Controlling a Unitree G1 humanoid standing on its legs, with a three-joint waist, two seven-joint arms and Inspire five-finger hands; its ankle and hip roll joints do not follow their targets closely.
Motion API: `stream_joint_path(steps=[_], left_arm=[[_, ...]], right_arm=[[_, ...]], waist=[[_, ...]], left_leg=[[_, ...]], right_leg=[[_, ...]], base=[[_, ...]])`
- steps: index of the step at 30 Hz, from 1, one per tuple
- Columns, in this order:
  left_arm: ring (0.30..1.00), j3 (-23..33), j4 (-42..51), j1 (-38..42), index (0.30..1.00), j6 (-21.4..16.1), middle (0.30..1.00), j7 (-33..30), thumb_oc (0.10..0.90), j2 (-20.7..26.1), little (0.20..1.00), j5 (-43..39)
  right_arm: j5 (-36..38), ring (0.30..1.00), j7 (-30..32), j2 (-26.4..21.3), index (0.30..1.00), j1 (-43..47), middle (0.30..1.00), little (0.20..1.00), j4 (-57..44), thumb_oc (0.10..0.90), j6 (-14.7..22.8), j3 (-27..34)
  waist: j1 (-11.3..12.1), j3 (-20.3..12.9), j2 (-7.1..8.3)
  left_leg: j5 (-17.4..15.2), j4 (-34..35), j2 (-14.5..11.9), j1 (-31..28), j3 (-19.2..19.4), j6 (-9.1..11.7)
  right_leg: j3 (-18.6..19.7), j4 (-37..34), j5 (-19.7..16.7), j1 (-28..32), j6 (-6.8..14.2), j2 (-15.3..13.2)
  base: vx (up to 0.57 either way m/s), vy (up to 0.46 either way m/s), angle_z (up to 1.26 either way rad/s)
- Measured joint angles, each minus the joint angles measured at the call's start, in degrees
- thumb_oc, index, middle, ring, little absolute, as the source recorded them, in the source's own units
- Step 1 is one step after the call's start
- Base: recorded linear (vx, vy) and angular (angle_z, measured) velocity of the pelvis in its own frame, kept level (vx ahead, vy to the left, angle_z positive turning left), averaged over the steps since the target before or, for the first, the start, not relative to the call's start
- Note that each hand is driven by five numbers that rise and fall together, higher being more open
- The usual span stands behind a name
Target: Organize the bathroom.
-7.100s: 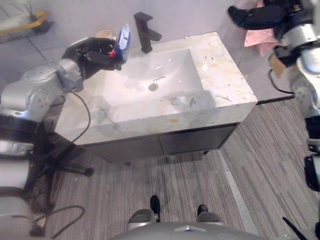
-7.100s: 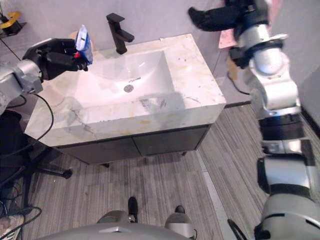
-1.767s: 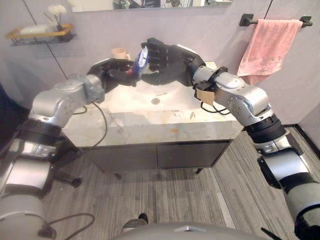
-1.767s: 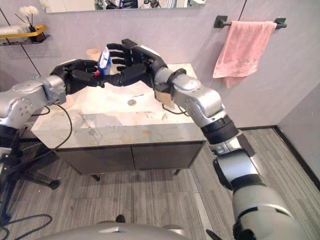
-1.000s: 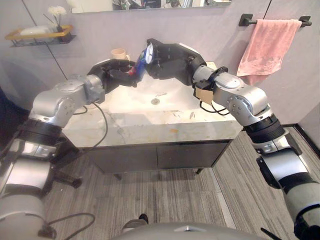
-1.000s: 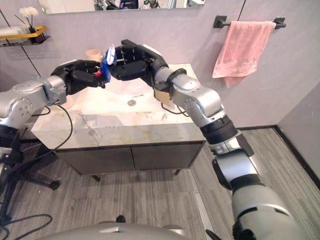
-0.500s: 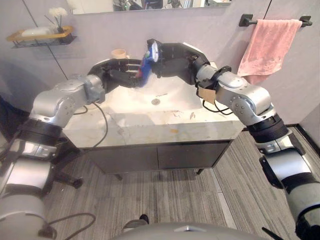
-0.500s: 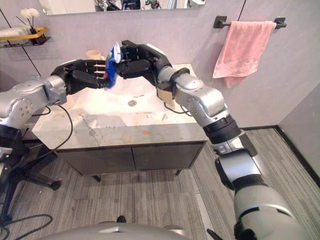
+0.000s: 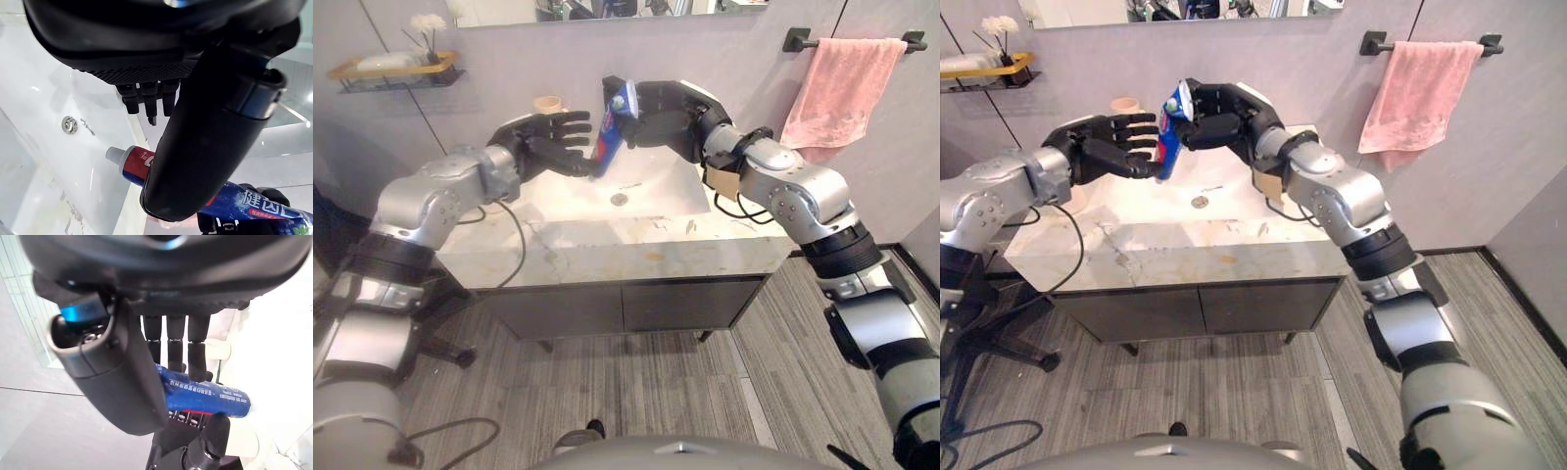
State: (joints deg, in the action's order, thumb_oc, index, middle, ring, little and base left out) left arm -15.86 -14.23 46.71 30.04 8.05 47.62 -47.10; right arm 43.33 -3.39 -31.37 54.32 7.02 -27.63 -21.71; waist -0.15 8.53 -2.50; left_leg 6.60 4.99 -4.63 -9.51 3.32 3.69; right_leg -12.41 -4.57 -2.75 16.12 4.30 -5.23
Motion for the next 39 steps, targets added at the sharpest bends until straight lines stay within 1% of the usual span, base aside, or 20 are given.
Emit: stream_joint_path(steps=[3,5,7,8,10,11,13,18,22,23,24,25,26,27,29,30,32,34,37,39], left_arm=[[0.9,0.0,-0.4,0.0,0.9,-4.1,0.9,-4.5,0.8,0.8,0.9,0.9],[0.9,2.7,-3.4,0.3,0.9,-9.5,0.9,-11.4,0.8,5.4,0.9,4.5],[0.9,4.7,-4.7,0.8,0.9,-10.7,0.9,-13.7,0.8,7.0,0.9,4.9],[0.9,10.1,-6.4,1.6,0.9,-13.2,0.9,-18.1,0.8,10.5,0.9,4.9],[0.9,12.1,-7.1,2.2,0.9,-14.2,0.9,-20.0,0.8,12.3,0.9,4.9],[0.9,17.0,-7.9,2.9,0.9,-16.1,0.9,-23.1,0.8,15.5,0.9,5.0],[0.9,19.6,-7.9,2.9,0.9,-17.5,0.9,-24.8,0.8,18.3,0.9,5.0],[0.9,22.0,-7.8,2.5,0.9,-19.2,0.9,-25.7,0.8,19.9,0.9,5.0],[0.9,30.1,-4.7,-7.4,0.9,-19.6,0.9,-27.0,0.8,19.7,0.9,4.9],[0.9,30.1,-4.7,-7.4,0.9,-19.6,0.9,-27.0,0.8,19.7,0.9,4.9],[0.9,35.2,-2.4,-13.9,0.9,-19.8,0.9,-27.4,0.8,17.9,0.9,5.0],[0.9,35.2,-2.4,-13.9,0.9,-19.8,0.9,-27.4,0.8,17.9,0.9,5.0],[0.9,40.6,0.1,-23.4,0.9,-19.8,0.9,-28.0,0.8,13.0,0.9,5.1],[0.9,41.5,0.4,-26.3,0.9,-19.7,0.9,-28.1,0.8,11.5,0.9,5.1],[0.9,50.2,7.2,-41.5,0.9,-20.0,0.9,-27.9,0.8,1.1,0.9,6.4],[0.9,51.7,8.9,-47.3,0.9,-18.6,0.9,-28.8,0.8,-8.7,0.9,7.3],[0.9,48.3,2.1,-49.8,0.9,-15.4,0.9,-30.3,0.8,-13.1,0.9,7.3],[0.9,46.0,0.4,-54.6,0.9,-15.2,0.9,-30.7,0.8,-18.2,0.9,7.3],[0.9,44.4,0.2,-61.0,0.9,-15.1,0.9,-29.5,0.8,-27.2,0.9,5.4],[0.9,43.0,0.1,-63.6,0.9,-15.0,0.9,-28.4,0.8,-29.1,0.9,2.2]], right_arm=[[0.1,0.3,0.0,-0.2,0.3,0.1,0.3,0.3,0.3,0.4,0.5,0.5],[1.6,0.3,-2.0,-0.5,0.3,0.1,0.3,0.3,0.6,0.4,0.4,0.4],[2.2,0.3,-2.1,-0.8,0.3,0.1,0.3,0.3,0.7,0.4,0.4,0.4],[2.5,0.3,-2.3,-2.4,0.3,0.1,0.3,0.3,0.8,0.4,0.3,0.4],[2.5,0.3,-2.2,-3.1,0.3,0.1,0.3,0.3,0.8,0.4,0.3,0.4],[2.5,0.3,-2.2,-4.6,0.3,0.1,0.3,0.3,1.1,0.4,0.3,0.4],[2.5,0.3,-2.2,-5.0,0.3,0.0,0.3,0.3,1.2,0.4,0.2,0.5],[2.7,0.3,-2.5,-4.9,0.3,-2.0,0.3,0.3,1.0,0.4,-0.1,1.0],[2.5,0.3,-2.5,-4.7,0.3,-6.0,0.3,0.3,-1.7,0.4,-0.3,2.8],[2.5,0.3,-2.5,-4.7,0.3,-6.0,0.3,0.3,-1.7,0.4,-0.3,2.8],[2.4,0.3,-2.4,-4.8,0.3,-7.5,0.3,0.3,-3.0,0.4,-0.4,3.4],[2.4,0.3,-2.4,-4.8,0.3,-7.5,0.3,0.3,-3.0,0.4,-0.4,3.4],[2.0,0.3,-2.1,-4.7,0.3,-10.9,0.3,0.3,-5.0,0.4,-0.4,5.3],[2.0,0.3,-2.0,-4.7,0.3,-12.1,0.3,0.3,-5.5,0.4,-0.4,6.0],[0.7,0.3,-0.8,-3.7,0.3,-16.0,0.3,0.3,-10.3,0.4,-0.5,7.2],[0.2,0.3,-0.8,-4.9,0.3,-20.2,0.3,0.3,-13.8,0.4,-0.5,9.0],[-0.3,0.3,0.1,-4.9,0.3,-20.2,0.3,0.3,-13.0,0.4,-1.6,8.7],[-0.3,0.3,1.1,-4.4,0.3,-20.2,0.3,0.3,-12.4,0.4,-1.6,8.9],[-0.1,0.3,1.3,-4.4,0.3,-20.1,0.3,0.3,-12.3,0.4,-1.6,9.5],[-0.1,0.3,1.2,-4.4,0.3,-19.7,0.3,0.3,-12.2,0.4,-1.6,10.0]], waist=[[0.3,0.0,0.0],[-0.2,0.0,0.0],[-0.1,0.0,0.01],[0.3,0.0,0.02],[0.8,0.0,0.06],[1.7,0.0,0.1],[2.2,-0.3,0.51],[4.4,-2.2,1.2],[5.2,-2.4,1.28],[5.2,-2.4,1.28],[5.2,-2.5,1.08],[5.2,-2.5,1.08],[6.2,-2.5,1.0],[6.3,-2.5,1.01],[6.5,-2.6,0.71],[6.7,-2.7,0.65],[8.1,-2.6,1.43],[9.7,-2.6,2.87],[11.2,-2.1,4.16],[12.3,-2.0,4.86]], left_leg=[[0.0,0.1,0.0,0.0,0.0,0.0],[-0.1,0.1,-0.1,0.0,-0.1,0.0],[-0.1,0.1,-0.1,0.0,-0.2,0.1],[-0.1,0.0,-0.1,0.1,-0.5,0.2],[-0.2,0.0,-0.1,0.2,-0.6,0.2],[-0.3,0.0,-0.1,0.2,-0.6,0.3],[-0.3,-0.1,-0.1,0.4,-0.9,0.4],[-0.7,0.0,0.0,0.9,-1.4,0.6],[-1.0,0.1,0.0,1.0,-1.7,0.7],[-1.0,0.1,0.0,1.0,-1.7,0.7],[-1.1,0.1,0.1,1.1,-1.7,0.4],[-1.1,0.1,0.1,1.1,-1.7,0.4],[-1.0,0.1,0.0,1.2,-2.0,0.3],[-1.0,0.1,0.0,1.2,-2.1,0.3],[-1.0,0.1,0.3,1.5,-2.0,0.5],[-0.7,-0.1,0.7,1.2,-2.9,0.3],[-0.8,-0.1,0.5,1.1,-3.4,0.5],[-0.9,-0.1,0.1,1.3,-3.6,0.7],[-1.0,-0.1,0.3,1.2,-4.0,0.8],[-1.3,0.0,0.2,1.2,-4.3,0.4]], right_leg=[[0.0,0.0,0.0,0.0,0.0,0.0],[-0.1,0.0,0.0,0.0,-0.1,0.0],[-0.3,0.0,0.1,0.0,-0.1,0.1],[-0.5,0.0,0.2,0.0,-0.2,0.1],[-0.7,0.0,0.2,0.0,-0.2,0.1],[-0.8,0.0,0.4,0.0,-0.3,0.1],[-1.3,0.0,0.6,0.1,-0.3,0.1],[-1.7,0.0,0.9,0.0,-0.5,0.1],[-1.8,0.0,1.0,0.0,-0.6,0.2],[-1.8,0.0,1.0,0.0,-0.6,0.2],[-1.8,0.0,1.0,-0.1,-0.6,0.2],[-1.8,0.0,1.0,-0.1,-0.6,0.2],[-2.1,0.0,1.1,-0.1,-0.7,0.3],[-2.2,0.0,1.2,0.0,-0.7,0.3],[-2.5,0.0,1.3,-0.4,-0.4,0.3],[-2.9,-0.2,1.5,0.3,-0.1,-0.3],[-3.4,-0.3,1.9,0.6,-0.1,0.0],[-3.6,-0.3,2.0,0.5,-0.3,0.4],[-4.6,-0.3,2.5,0.8,-0.3,0.3],[-4.9,-0.3,2.8,0.9,-0.5,0.4]], base=[[0.0,0.0,0.0],[0.01,0.0,-0.02],[-0.01,0.002,0.03],[-0.02,0.003,0.07],[-0.02,0.003,0.06],[-0.02,0.002,0.06],[-0.02,0.002,0.09],[-0.02,-0.002,0.07],[-0.03,-0.002,0.01],[-0.04,-0.005,-0.01],[0.0,0.0,0.0],[-0.04,-0.012,0.0],[-0.05,-0.023,0.03],[-0.08,-0.024,0.03],[-0.05,-0.013,0.03],[-0.02,-0.011,0.21],[-0.02,-0.011,0.2],[-0.02,-0.002,0.05],[-0.02,0.002,0.13],[0.0,0.0,0.1]])
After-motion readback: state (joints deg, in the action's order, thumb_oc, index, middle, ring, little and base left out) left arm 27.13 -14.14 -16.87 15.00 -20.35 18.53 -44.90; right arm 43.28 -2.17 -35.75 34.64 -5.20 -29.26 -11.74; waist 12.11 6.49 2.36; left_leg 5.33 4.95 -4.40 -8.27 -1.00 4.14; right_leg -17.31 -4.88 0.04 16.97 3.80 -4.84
